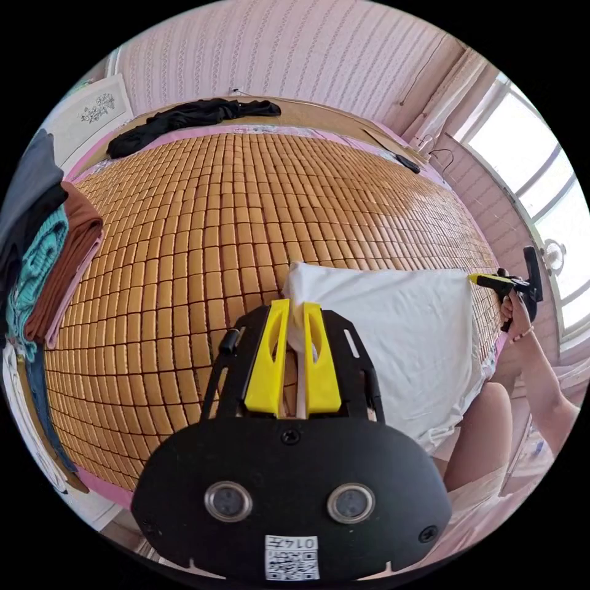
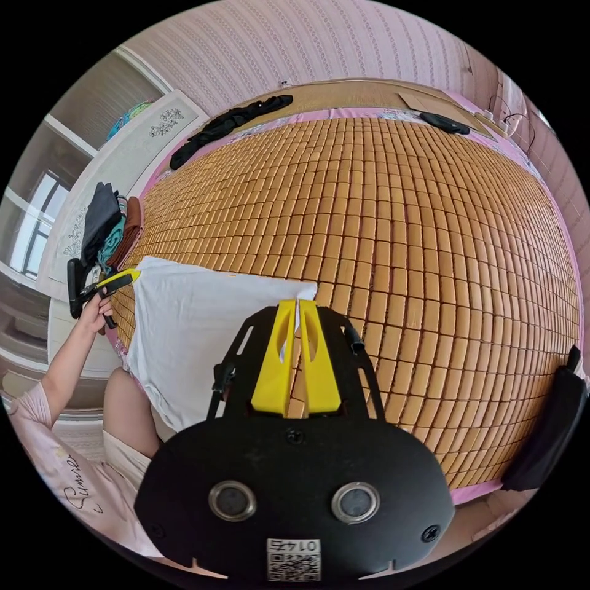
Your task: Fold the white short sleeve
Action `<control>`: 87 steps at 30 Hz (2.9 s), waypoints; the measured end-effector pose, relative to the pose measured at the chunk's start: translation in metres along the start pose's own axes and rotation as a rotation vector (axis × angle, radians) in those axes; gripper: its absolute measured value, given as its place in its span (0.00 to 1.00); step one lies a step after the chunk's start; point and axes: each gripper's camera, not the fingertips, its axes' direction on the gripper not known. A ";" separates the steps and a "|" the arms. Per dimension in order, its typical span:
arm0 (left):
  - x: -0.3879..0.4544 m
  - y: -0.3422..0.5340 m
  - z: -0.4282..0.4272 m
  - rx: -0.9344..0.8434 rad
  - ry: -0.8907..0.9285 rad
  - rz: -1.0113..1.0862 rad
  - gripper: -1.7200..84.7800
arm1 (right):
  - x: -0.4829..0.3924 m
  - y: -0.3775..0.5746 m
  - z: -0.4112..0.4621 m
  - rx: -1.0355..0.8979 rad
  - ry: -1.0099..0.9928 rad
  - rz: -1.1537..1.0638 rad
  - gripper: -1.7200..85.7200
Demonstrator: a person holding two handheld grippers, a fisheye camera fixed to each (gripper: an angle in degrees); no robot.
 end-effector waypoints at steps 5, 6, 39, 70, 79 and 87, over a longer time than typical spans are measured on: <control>0.002 0.021 -0.024 0.069 -0.062 0.035 0.06 | -0.026 0.028 -0.015 0.060 0.014 -0.095 0.09; 0.011 0.033 -0.034 0.084 -0.030 0.084 0.04 | -0.042 0.041 -0.017 0.059 -0.028 -0.167 0.07; 0.175 0.240 0.024 -0.092 0.033 0.296 0.01 | -0.250 0.115 0.102 -0.322 0.025 -0.389 0.03; 0.147 0.256 0.052 -0.135 0.267 0.251 0.01 | -0.355 0.031 0.145 -0.512 0.186 -0.380 0.01; 0.177 0.273 0.040 -0.088 0.056 0.442 0.01 | -0.393 -0.042 0.134 -0.500 0.263 -0.517 0.01; 0.205 0.268 0.054 0.119 0.053 0.401 0.01 | -0.420 -0.144 0.165 -0.436 0.260 -0.455 0.01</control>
